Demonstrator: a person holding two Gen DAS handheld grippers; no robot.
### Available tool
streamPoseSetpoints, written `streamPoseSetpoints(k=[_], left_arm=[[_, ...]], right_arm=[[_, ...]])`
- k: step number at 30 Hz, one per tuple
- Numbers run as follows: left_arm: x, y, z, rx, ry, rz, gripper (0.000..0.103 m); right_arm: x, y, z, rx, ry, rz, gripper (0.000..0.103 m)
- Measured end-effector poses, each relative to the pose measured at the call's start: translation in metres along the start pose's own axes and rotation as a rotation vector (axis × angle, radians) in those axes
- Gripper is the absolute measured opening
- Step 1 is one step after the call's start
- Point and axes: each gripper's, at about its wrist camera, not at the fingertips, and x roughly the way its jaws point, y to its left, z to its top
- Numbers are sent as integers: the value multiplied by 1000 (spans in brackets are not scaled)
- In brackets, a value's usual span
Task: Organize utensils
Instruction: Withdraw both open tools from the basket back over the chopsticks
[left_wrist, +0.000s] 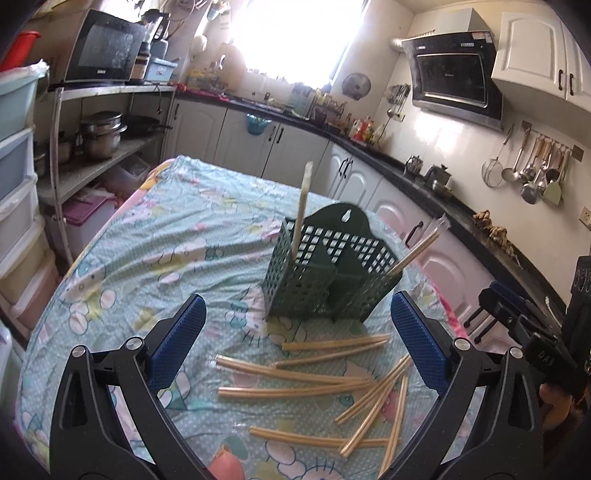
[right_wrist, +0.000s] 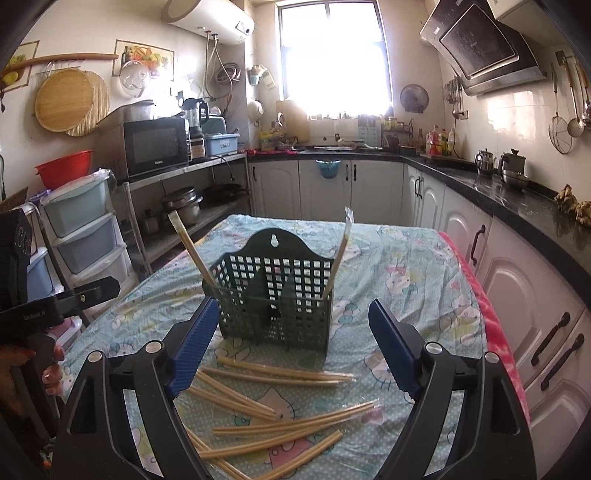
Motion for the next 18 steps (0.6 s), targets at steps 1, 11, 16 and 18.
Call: streamPoseSetpoints(k=[1,11,16,18], left_arm=[[1,2,-2,-3,8,3,92],[15,16,-26,-16,90,31,92],[24,25,-38,-36,137,41,92],[28,28,-41,-50,153,40,92]], right_arm=[[1,0,-3,0,8,-2,81],[11,-6,-22,7,68,-14,81],[17,-8,-31,12,95,-21,81],[20,-10,-33,14,103,-24,81]])
